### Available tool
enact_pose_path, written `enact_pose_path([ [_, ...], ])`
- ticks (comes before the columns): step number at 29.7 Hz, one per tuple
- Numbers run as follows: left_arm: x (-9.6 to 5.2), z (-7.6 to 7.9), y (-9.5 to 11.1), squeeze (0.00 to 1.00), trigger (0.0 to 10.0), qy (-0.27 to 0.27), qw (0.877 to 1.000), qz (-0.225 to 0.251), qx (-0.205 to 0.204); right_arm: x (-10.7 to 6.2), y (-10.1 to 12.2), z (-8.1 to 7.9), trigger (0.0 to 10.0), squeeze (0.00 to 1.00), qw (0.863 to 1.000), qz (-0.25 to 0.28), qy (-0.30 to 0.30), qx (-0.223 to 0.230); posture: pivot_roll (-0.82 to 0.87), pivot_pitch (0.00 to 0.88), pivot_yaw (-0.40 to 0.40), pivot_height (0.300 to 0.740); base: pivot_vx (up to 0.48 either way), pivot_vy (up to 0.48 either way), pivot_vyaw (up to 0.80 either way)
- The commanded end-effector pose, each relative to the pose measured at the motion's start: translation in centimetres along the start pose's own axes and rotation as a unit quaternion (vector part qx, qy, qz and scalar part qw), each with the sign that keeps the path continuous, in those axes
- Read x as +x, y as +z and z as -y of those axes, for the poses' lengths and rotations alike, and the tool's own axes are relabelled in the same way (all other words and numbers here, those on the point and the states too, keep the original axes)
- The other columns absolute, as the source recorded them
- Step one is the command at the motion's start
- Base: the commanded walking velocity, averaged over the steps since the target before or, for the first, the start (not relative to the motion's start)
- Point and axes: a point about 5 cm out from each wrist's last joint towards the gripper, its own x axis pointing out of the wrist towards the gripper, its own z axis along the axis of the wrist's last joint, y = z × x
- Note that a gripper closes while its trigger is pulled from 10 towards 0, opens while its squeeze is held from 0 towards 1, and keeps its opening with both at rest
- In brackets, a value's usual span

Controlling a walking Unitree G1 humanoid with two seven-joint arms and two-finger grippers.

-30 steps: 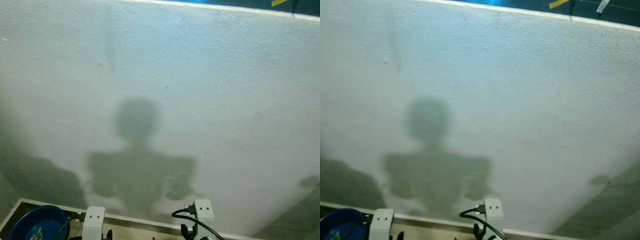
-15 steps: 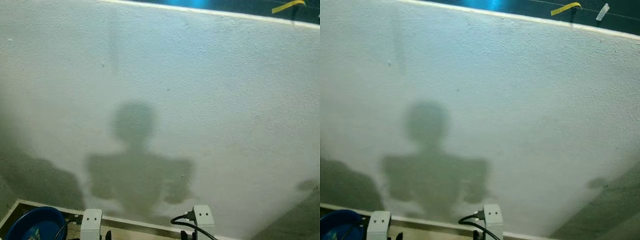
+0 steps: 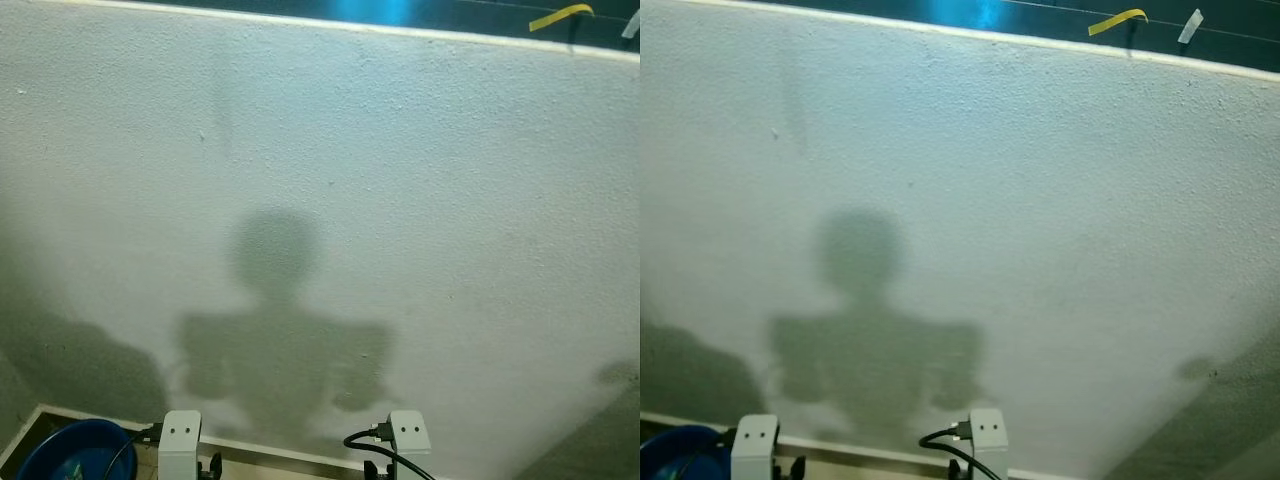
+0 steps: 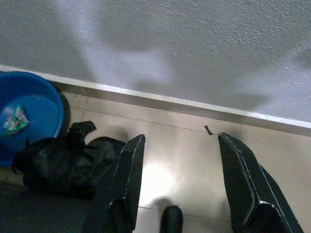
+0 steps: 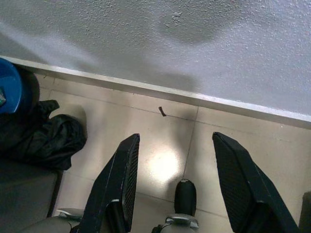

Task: Clothes washing

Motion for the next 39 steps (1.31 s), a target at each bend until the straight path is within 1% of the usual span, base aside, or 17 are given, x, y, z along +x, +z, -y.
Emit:
enact_pose_path([
  [1,-0.3,0.4,-1.0,0.0,10.0,-0.013,1.0,-0.017,-0.004,-0.2,-0.8,0.2,10.0,0.0,1.0,-0.012,-0.008,0.009,0.02,0.014,-0.023,0.74,0.0,0.0,0.0],
  [3,-0.3,0.4,-1.0,0.0,10.0,-0.016,1.0,-0.016,-0.001,-0.2,-0.7,0.0,10.0,0.0,1.0,-0.011,-0.007,0.01,0.02,0.025,-0.026,0.74,0.0,0.0,0.0],
  [10,-0.2,0.3,-0.8,0.0,10.0,-0.016,1.0,-0.015,-0.007,0.0,-0.4,-0.4,10.0,0.0,1.0,-0.011,0.001,0.008,0.02,0.024,-0.029,0.74,0.0,0.0,0.0],
  [14,-0.1,0.5,-0.6,0.0,10.0,-0.028,0.999,-0.016,0.001,0.1,-0.1,-0.3,10.0,0.0,1.0,-0.01,0.001,0.011,0.03,0.024,-0.031,0.74,0.0,0.0,0.0],
  [17,-0.1,0.3,-0.5,0.0,10.0,-0.019,1.0,-0.011,0.0,0.1,0.0,-0.3,10.0,0.0,1.0,-0.009,0.0,0.012,0.03,0.017,-0.029,0.74,0.0,0.0,0.0],
  [19,-0.1,0.1,-0.4,0.0,10.0,-0.01,1.0,-0.009,-0.009,0.1,-0.1,-0.2,10.0,0.0,1.0,-0.009,0.001,0.008,0.02,0.009,-0.026,0.74,0.0,0.0,0.0],
  [21,-0.1,0.5,-0.6,0.0,10.0,-0.019,1.0,-0.018,-0.012,0.0,-0.2,0.0,10.0,0.0,1.0,-0.01,-0.007,0.012,0.01,0.007,-0.021,0.74,0.0,0.0,0.0],
  [25,-0.1,0.9,-0.9,0.0,10.0,-0.03,0.999,-0.023,-0.008,0.0,-0.3,0.2,10.0,0.0,1.0,-0.011,-0.011,0.014,0.01,0.001,-0.02,0.74,0.0,0.0,0.0],
  [27,-0.1,1.2,-1.0,0.0,10.0,-0.039,0.999,-0.025,0.009,0.0,-0.4,0.0,10.0,0.0,1.0,-0.011,-0.003,0.011,0.01,0.0,-0.019,0.74,0.0,0.0,0.0],
  [28,-0.1,1.2,-1.0,0.0,10.0,-0.039,0.999,-0.025,0.009,0.0,-0.4,0.0,10.0,0.0,1.0,-0.011,-0.003,0.011,0.01,0.0,-0.019,0.74,0.0,0.0,0.0],
  [30,-0.2,1.1,-1.1,0.0,10.0,-0.039,0.999,-0.028,0.023,-0.1,-0.5,0.0,10.0,0.0,1.0,-0.013,-0.002,0.014,0.01,0.0,-0.02,0.74,0.0,0.0,0.0],
  [33,-0.2,0.5,-1.1,0.0,10.0,-0.023,0.999,-0.027,0.013,-0.1,-0.6,0.1,10.0,0.0,1.0,-0.015,-0.003,0.015,0.02,0.0,-0.01,0.74,0.0,0.0,0.0],
  [34,-0.2,0.4,-1.1,0.0,10.0,-0.019,0.999,-0.028,0.002,-0.1,-0.6,0.1,10.0,0.0,1.0,-0.014,-0.005,0.014,0.01,0.0,-0.005,0.74,0.0,0.0,0.0],
  [36,-0.2,0.4,-1.1,0.0,10.0,-0.019,0.999,-0.028,0.002,-0.1,-0.6,0.1,10.0,0.0,1.0,-0.014,-0.005,0.014,0.01,0.0,-0.005,0.74,0.0,0.0,0.0],
  [37,-0.2,0.5,-1.1,0.0,10.0,-0.022,0.999,-0.031,-0.004,-0.1,-0.7,0.2,10.0,0.0,1.0,-0.013,-0.01,0.016,0.0,0.0,-0.004,0.74,0.0,0.0,0.0],
  [38,-0.2,1.1,-1.4,0.0,10.0,-0.034,0.999,-0.036,-0.004,-0.2,-0.8,0.6,10.0,0.0,0.999,-0.015,-0.019,0.022,-0.01,0.0,-0.013,0.74,0.0,0.0,0.0],
  [39,-0.2,1.1,-1.4,0.0,10.0,-0.034,0.999,-0.036,-0.004,-0.2,-0.8,0.6,10.0,0.0,0.999,-0.015,-0.019,0.022,-0.01,0.0,-0.013,0.74,0.0,0.0,0.0],
])
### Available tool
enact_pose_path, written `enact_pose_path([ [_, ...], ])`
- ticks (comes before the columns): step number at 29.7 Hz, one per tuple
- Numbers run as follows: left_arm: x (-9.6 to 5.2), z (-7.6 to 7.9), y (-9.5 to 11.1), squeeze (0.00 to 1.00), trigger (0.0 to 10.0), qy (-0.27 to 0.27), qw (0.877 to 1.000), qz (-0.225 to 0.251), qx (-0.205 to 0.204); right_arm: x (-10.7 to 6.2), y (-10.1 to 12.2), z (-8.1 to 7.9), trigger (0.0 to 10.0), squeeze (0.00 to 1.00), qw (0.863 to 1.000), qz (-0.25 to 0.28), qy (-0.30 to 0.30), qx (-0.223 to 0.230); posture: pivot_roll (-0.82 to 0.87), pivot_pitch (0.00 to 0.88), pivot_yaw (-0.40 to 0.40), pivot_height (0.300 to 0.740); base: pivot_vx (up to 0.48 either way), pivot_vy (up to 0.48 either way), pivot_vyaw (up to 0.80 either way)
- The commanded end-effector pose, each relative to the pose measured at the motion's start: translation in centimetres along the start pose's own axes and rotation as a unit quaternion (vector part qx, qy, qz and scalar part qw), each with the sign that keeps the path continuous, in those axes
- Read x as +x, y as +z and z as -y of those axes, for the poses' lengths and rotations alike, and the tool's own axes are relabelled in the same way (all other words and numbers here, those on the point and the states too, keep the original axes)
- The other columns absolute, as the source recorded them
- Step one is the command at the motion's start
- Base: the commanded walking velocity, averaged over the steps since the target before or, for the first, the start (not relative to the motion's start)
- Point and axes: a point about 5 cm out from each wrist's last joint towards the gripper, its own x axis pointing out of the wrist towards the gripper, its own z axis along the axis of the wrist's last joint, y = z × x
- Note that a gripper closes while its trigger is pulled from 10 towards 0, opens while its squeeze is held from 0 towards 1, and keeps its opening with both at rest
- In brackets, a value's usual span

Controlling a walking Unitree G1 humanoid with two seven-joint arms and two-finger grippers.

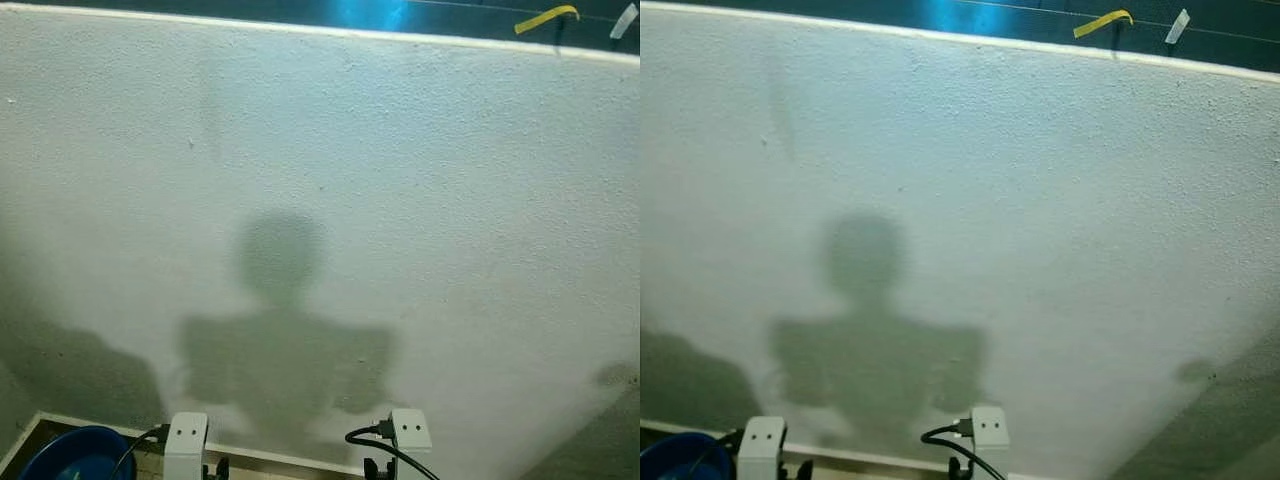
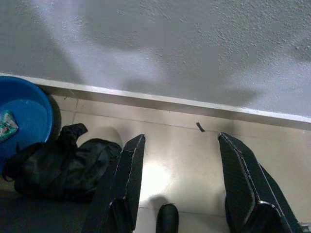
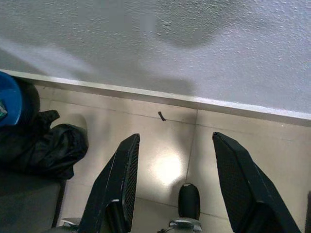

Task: Clothes washing

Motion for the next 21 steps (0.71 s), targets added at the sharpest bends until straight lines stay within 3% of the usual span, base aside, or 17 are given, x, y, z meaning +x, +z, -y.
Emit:
enact_pose_path([
  [1,-0.16,0.83,-0.97,0.0,10.0,-0.015,1.0,-0.02,-0.003,-0.28,-0.92,0.52,10.0,0.0,1.0,-0.015,-0.009,0.005,-0.02,0.0,-0.027,0.74,0.0,0.0,0.0],
  [21,-0.2,0.36,-0.87,0.0,10.0,0.003,1.0,-0.015,-0.001,-0.15,-0.63,0.15,10.0,0.0,1.0,-0.012,0.001,0.007,0.0,0.0,-0.028,0.74,0.0,0.0,0.0],
])
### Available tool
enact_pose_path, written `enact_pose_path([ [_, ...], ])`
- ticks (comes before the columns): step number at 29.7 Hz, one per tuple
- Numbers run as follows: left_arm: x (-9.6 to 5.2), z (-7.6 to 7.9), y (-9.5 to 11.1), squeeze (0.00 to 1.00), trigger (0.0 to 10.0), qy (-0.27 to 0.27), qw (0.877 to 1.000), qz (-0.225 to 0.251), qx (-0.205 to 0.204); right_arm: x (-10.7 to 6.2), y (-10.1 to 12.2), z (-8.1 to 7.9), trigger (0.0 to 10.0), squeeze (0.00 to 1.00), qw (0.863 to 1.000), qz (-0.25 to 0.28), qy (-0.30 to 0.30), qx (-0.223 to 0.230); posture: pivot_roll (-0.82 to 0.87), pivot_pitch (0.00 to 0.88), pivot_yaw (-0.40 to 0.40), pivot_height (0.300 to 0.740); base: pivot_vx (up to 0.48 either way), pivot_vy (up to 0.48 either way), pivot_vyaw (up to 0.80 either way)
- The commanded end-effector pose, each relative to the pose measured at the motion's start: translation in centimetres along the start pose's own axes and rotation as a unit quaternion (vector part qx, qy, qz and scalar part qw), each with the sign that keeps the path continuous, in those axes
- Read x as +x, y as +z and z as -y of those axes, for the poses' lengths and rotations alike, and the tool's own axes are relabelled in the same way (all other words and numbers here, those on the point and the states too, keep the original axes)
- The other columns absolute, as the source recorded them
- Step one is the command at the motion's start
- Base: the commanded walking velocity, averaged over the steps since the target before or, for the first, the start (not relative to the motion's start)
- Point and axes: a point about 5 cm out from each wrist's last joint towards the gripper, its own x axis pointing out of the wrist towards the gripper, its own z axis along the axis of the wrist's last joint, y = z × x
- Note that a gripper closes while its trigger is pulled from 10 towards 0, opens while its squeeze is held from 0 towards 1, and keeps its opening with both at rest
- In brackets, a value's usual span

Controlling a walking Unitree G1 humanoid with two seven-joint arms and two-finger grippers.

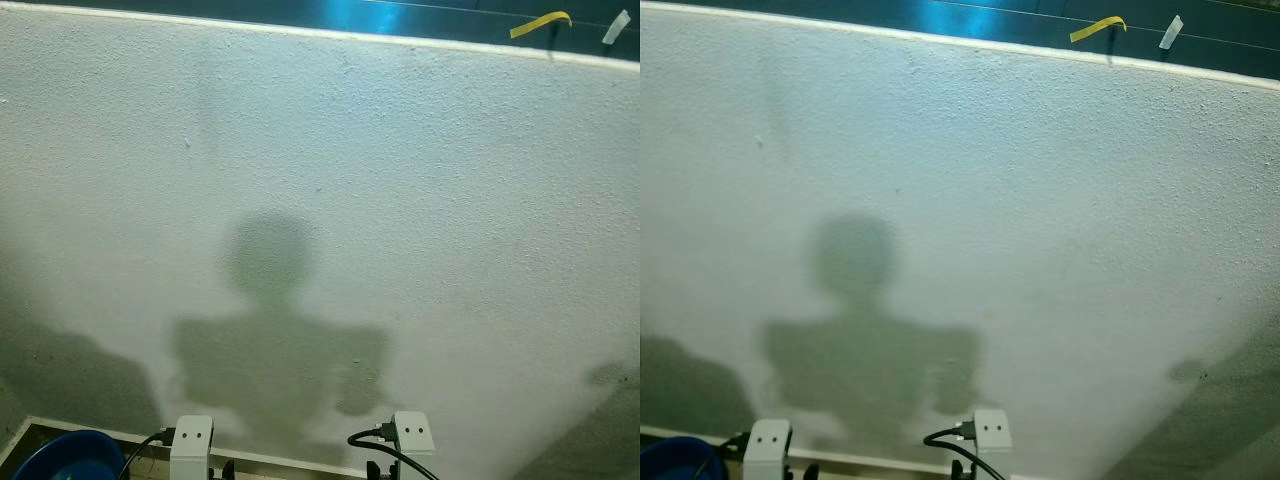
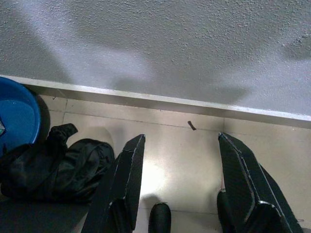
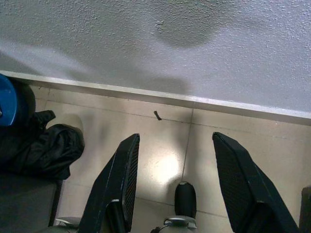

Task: Clothes washing

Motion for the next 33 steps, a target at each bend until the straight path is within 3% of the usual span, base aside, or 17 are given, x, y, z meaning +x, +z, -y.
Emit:
enact_pose_path([
  [1,-0.17,0.01,-0.65,0.0,10.0,0.001,1.0,-0.012,0.001,-0.08,-0.42,0.08,10.0,0.0,1.0,-0.009,-0.004,0.009,0.01,0.0,-0.03,0.74,0.0,0.0,0.0],
  [33,-0.16,0.38,-0.76,0.0,10.0,-0.004,1.0,-0.014,0.013,-0.04,-0.35,0.04,10.0,0.0,1.0,-0.011,0.003,0.005,0.01,0.0,-0.03,0.74,0.0,0.0,0.0],
])
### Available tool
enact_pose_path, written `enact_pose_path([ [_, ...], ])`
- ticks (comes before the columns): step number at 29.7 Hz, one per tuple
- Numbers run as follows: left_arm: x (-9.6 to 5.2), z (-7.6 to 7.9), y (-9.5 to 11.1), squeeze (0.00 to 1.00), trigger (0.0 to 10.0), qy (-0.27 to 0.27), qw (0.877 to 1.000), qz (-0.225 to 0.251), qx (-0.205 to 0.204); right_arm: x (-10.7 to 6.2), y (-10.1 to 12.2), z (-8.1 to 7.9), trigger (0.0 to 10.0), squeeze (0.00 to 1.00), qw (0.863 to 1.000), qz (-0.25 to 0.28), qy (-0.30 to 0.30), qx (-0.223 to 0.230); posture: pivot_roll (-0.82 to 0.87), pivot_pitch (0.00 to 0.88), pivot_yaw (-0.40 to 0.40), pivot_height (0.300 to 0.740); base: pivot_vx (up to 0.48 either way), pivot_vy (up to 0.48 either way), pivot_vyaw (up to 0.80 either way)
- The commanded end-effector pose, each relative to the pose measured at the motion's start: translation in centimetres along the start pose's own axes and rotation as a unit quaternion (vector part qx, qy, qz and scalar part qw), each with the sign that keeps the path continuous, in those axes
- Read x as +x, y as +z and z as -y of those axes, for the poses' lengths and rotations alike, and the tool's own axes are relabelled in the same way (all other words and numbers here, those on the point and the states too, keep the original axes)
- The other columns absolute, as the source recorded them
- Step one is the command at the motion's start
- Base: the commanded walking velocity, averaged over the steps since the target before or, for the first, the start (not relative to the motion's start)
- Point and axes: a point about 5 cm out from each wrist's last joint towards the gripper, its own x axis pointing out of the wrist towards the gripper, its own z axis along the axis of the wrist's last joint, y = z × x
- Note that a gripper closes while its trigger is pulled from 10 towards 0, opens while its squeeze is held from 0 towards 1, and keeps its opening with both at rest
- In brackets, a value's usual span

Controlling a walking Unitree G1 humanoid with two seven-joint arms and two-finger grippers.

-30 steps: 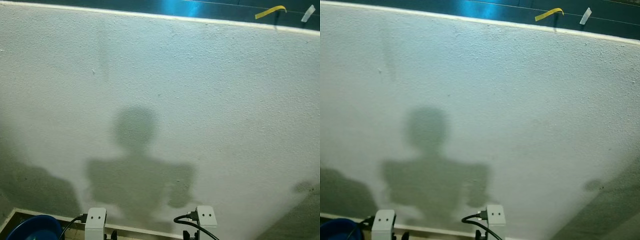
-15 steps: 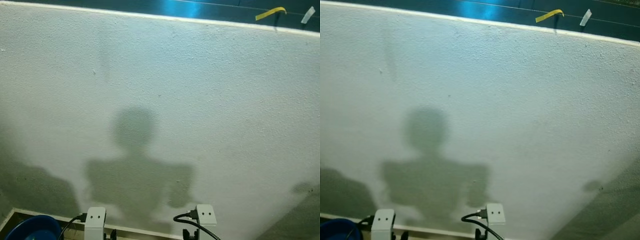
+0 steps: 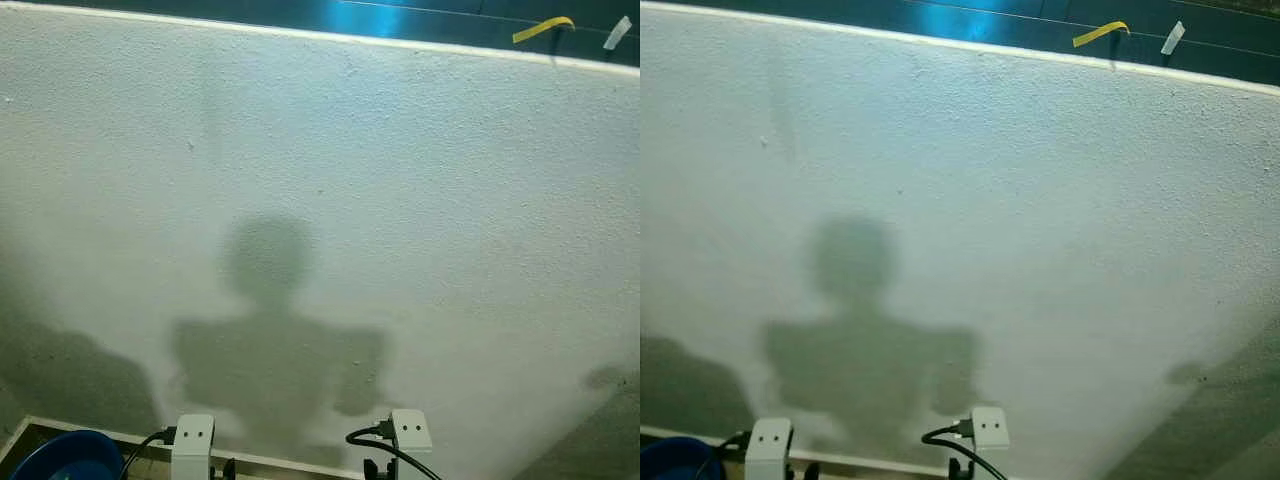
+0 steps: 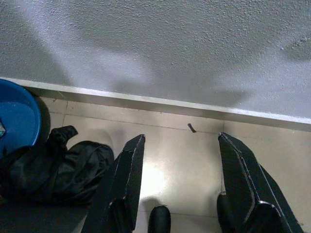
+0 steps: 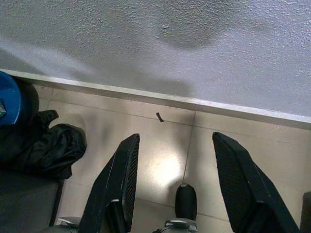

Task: Clothes washing

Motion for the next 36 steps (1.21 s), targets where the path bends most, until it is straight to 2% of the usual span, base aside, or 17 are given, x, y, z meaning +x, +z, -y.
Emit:
enact_pose_path([
  [1,-0.22,0.13,-0.86,0.0,10.0,-0.007,1.0,-0.017,0.011,-0.15,-0.59,0.17,10.0,0.0,1.0,-0.01,-0.007,0.007,0.01,0.0,-0.027,0.74,0.0,0.0,0.0],
  [22,-0.21,-0.09,-0.82,0.0,10.0,-0.006,1.0,-0.019,0.022,-0.17,-0.71,0.12,10.0,0.0,1.0,-0.008,-0.014,0.026,0.01,0.0,-0.014,0.74,0.0,0.0,0.0],
  [36,-0.16,0.11,-0.8,0.0,10.0,-0.008,1.0,-0.02,0.012,-0.17,-0.6,0.35,10.0,0.0,1.0,-0.007,-0.017,0.024,0.01,0.0,-0.025,0.74,0.0,0.0,0.0],
])
